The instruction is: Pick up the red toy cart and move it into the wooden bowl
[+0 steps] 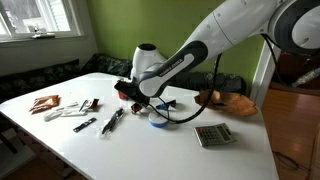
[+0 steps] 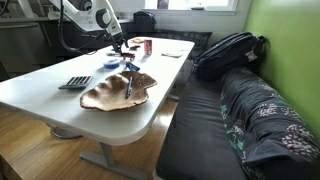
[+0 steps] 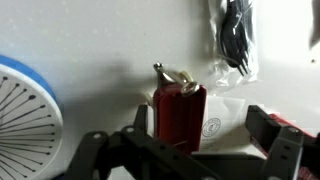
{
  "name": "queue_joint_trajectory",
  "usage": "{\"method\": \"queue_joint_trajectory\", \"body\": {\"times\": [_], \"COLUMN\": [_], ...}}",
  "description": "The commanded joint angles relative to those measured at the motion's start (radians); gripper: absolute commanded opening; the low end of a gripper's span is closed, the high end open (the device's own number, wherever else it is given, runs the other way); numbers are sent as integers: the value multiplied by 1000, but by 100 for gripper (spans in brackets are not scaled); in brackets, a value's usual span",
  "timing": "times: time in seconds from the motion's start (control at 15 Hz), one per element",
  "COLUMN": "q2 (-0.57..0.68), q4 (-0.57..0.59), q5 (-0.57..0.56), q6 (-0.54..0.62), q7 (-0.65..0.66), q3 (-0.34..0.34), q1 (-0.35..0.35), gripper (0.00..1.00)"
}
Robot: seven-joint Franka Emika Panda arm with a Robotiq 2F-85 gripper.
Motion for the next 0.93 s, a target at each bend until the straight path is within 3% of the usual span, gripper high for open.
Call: {"method": "queue_joint_trajectory", "body": {"times": [0.0,0.27,0.33,0.4,0.47,0.67,0.87], "q2": [16,46,51,59,66,84,50], "q4": [25,51,55,60,64,74,49], "q5": [25,33,33,33,35,35,33], "q6": [-31,-40,-47,-50,-47,-36,-26], "q7": [32,53,57,60,58,53,35], "q3": [2,4,5,6,9,14,25], "q1": [-3,-9,-10,-11,-14,-15,-16], "gripper": [100,99,94,74,71,44,25]}}
